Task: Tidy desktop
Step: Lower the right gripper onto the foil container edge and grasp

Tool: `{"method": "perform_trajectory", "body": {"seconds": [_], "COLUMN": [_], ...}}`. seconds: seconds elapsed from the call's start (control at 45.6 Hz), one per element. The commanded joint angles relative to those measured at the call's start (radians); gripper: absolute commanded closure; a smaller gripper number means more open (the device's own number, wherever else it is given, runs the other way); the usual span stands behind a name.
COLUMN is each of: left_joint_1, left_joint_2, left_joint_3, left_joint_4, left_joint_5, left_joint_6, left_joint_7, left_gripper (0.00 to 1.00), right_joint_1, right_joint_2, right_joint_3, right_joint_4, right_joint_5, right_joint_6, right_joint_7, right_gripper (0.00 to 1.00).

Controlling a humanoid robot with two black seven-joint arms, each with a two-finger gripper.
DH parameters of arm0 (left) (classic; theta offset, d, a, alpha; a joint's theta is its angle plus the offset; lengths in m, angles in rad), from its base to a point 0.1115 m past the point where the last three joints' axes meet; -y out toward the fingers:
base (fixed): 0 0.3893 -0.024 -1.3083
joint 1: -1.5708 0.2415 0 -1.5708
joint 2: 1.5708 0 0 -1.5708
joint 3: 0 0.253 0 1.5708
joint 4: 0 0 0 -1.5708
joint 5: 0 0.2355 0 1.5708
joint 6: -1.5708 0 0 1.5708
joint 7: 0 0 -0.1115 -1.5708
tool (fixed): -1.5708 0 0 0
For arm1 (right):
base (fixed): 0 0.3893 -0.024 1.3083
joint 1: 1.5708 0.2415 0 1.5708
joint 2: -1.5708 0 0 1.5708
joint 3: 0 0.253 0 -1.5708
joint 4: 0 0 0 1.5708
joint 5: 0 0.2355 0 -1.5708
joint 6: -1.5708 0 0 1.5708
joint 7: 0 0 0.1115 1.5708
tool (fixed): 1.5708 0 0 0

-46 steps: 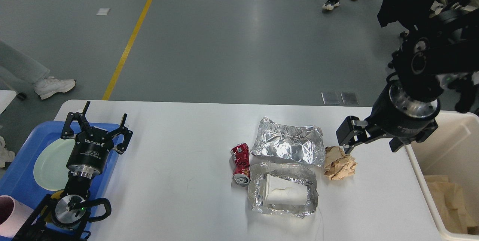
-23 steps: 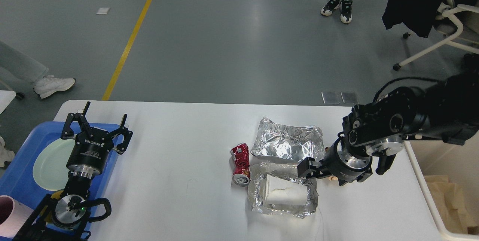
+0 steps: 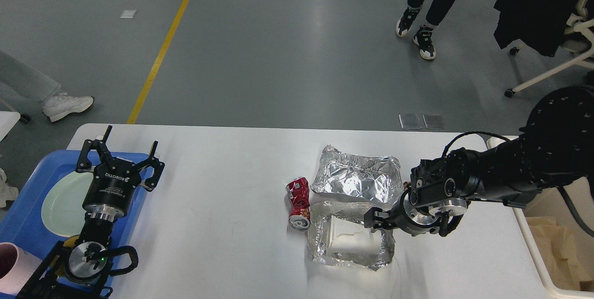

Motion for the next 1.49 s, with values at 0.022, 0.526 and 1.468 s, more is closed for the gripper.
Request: {"method": "perform_trajectory", "body": {"seconds": [0.022, 0.526, 1.468], "left_joint_1": [0.000, 0.000, 0.000], "left_joint_2": [0.000, 0.001, 0.001], "left_joint_3": [0.000, 0.000, 0.000], "left_joint_4": [0.000, 0.000, 0.000], "left_joint_5": [0.000, 0.000, 0.000], "left_joint_6": [0.000, 0.000, 0.000], "left_joint_7": [0.000, 0.000, 0.000], "left_gripper": [0.04, 0.04, 0.04], "right_joint_1": [-0.042, -0.053, -0.054], "right_joint_2": [0.001, 0.000, 0.012], "right_joint_3": [-0.002, -0.018, 0.012], "right_joint_4": [-0.032, -0.038, 0.011], "right_joint_5": [-0.008, -0.007, 0.006], "right_joint_6": [-0.004, -0.021, -0.012], "right_joint_7": [-0.018, -0.035, -0.061], "right_gripper": [0.10, 0.29, 0.27]}}
